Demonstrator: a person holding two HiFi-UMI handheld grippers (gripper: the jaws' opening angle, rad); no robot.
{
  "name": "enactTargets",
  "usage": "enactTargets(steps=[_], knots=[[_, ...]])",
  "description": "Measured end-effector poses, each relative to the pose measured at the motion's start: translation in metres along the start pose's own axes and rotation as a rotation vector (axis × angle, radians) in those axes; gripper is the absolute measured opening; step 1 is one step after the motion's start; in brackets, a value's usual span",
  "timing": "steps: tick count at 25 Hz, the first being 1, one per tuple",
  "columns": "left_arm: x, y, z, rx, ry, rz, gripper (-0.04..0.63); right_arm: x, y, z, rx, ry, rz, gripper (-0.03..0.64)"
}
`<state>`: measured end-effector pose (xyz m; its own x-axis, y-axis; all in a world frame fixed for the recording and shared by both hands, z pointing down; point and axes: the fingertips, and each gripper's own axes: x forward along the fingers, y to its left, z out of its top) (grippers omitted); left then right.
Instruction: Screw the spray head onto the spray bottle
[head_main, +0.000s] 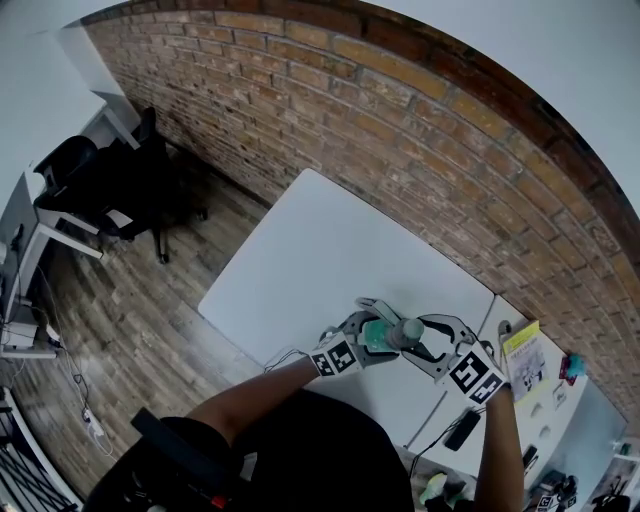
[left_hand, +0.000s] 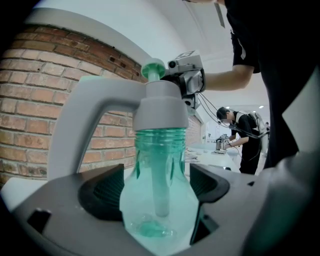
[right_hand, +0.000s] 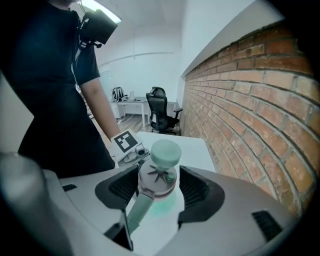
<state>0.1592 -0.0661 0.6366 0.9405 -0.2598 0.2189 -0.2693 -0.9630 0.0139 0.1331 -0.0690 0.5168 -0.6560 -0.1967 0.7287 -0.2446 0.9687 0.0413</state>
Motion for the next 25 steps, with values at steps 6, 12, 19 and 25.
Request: enactTargets(steps=[6,12,19,25], knots=[[-0.005,-0.004,-0.001,-0.010,0.019,-0.009,0.396,-0.039,-0.001,0.008,0.230,-0.228,-0.157,0.245],[-0.032,-0.019,0.003,-0.022,0.015,-0.056,0.394,-0.082,0.009,0.007,0.470,-0.445,-0.398,0.245],[-0.093,-0.035,0.032,-0.146,-0.103,-0.068,0.382,-0.099,0.042,0.009,0.622,-0.582,-0.657,0.245],[-0.142,-0.034,0.075,-0.117,-0.205,-0.049,0.105,-0.113,0.067,0.029,0.617,-0.667,-0.882,0.063]])
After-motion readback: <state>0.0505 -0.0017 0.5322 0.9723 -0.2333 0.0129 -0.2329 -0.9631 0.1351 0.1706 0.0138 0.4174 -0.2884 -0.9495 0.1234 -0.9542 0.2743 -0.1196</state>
